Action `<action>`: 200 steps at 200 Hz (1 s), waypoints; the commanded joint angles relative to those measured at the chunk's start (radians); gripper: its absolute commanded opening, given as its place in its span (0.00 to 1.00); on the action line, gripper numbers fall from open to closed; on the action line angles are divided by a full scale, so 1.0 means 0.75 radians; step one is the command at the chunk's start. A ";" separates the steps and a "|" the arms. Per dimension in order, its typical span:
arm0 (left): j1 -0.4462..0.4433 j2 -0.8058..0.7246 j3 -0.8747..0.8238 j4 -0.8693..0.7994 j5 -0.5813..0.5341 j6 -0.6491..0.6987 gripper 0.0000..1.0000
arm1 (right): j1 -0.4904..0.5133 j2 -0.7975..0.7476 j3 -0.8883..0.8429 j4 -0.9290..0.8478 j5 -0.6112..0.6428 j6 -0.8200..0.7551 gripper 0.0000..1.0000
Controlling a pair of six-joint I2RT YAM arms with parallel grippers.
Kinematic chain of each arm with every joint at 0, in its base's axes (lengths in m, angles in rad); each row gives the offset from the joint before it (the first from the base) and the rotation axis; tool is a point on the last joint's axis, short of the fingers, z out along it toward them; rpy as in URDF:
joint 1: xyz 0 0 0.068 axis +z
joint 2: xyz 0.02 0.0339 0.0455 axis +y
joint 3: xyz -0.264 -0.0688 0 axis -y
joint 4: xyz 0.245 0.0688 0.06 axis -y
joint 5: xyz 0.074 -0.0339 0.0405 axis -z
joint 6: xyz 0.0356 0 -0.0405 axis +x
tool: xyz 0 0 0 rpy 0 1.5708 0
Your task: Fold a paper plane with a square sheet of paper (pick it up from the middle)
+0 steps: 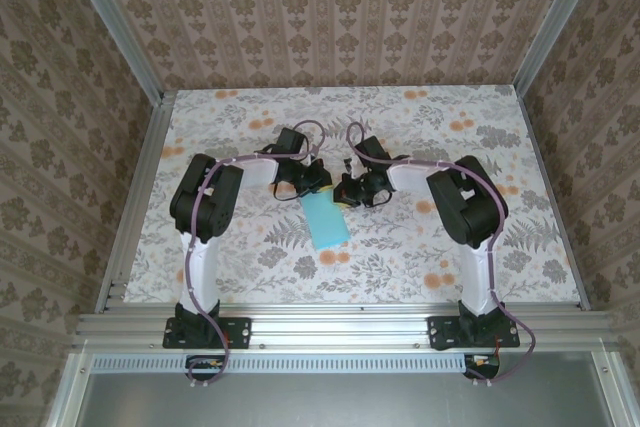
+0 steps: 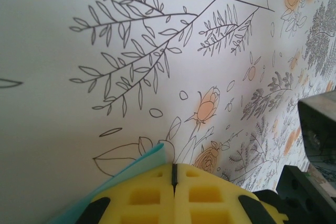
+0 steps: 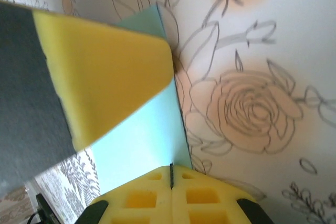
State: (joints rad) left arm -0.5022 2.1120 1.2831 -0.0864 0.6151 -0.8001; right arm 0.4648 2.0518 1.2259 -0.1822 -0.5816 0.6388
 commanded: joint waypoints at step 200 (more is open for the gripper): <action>0.009 0.119 -0.095 -0.136 -0.185 0.040 0.04 | 0.069 -0.343 -0.436 -0.377 -0.029 -0.142 0.09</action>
State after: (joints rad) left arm -0.4999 2.1120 1.2736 -0.0696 0.6201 -0.8001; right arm 0.5049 1.8217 0.9318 -0.2909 -0.6121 0.5648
